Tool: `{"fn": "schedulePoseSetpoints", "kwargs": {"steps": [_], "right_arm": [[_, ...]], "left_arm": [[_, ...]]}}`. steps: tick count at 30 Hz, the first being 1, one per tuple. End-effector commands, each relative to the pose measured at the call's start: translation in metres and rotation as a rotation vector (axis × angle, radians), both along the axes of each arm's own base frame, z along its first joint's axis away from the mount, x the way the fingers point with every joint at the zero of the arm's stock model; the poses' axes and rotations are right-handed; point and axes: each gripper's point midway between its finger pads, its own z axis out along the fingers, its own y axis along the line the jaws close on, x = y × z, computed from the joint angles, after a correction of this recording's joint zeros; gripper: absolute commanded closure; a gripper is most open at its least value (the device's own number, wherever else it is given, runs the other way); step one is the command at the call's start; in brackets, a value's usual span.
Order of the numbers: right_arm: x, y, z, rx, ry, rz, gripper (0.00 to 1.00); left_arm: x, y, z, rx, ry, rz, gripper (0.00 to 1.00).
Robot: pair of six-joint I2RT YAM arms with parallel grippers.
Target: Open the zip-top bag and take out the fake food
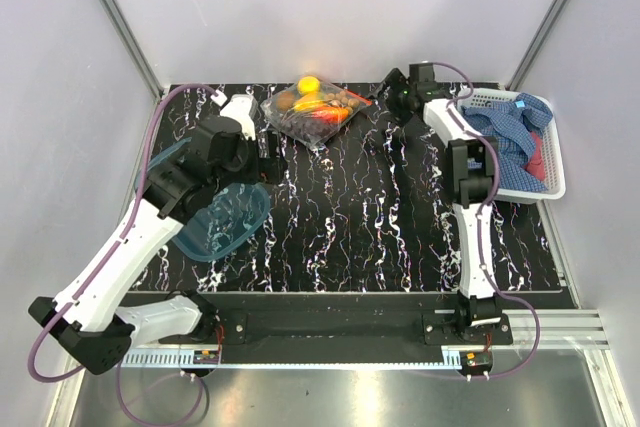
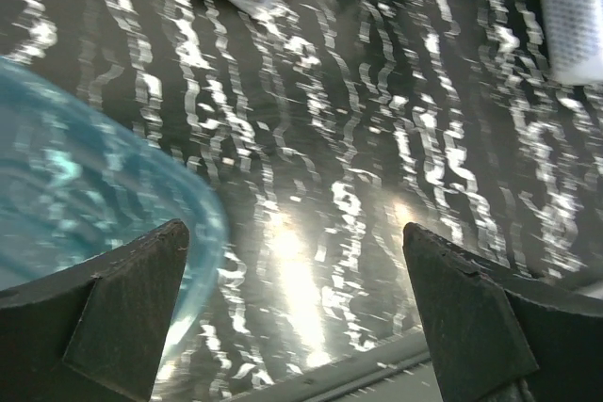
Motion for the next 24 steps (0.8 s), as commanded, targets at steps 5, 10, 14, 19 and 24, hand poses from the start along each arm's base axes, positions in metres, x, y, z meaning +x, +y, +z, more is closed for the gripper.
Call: {"fn": "schedulePoseSetpoints", "kwargs": {"steps": [5,10,14,19,24], "right_arm": [[0.06,0.024,-0.007,0.054,-0.106,-0.081,0.01],[0.072,0.033,-0.027,0.135,-0.082,-0.117,0.21],[0.063,0.05,-0.034,0.183,-0.044,-0.085,0.3],[0.058,0.06,-0.029,0.2,-0.052,-0.042,0.58],[0.052,0.067,0.011,0.232,-0.099,0.028,0.95]], "left_arm": [[0.014,0.029,0.015,0.151,-0.108,0.045,0.01],[0.017,0.037,0.014,0.185,-0.117,0.066,0.01],[0.023,0.042,0.015,0.207,-0.122,0.092,0.01],[0.025,0.04,0.018,0.205,-0.125,0.089,0.01],[0.028,0.039,0.024,0.199,-0.131,0.092,0.01]]}}
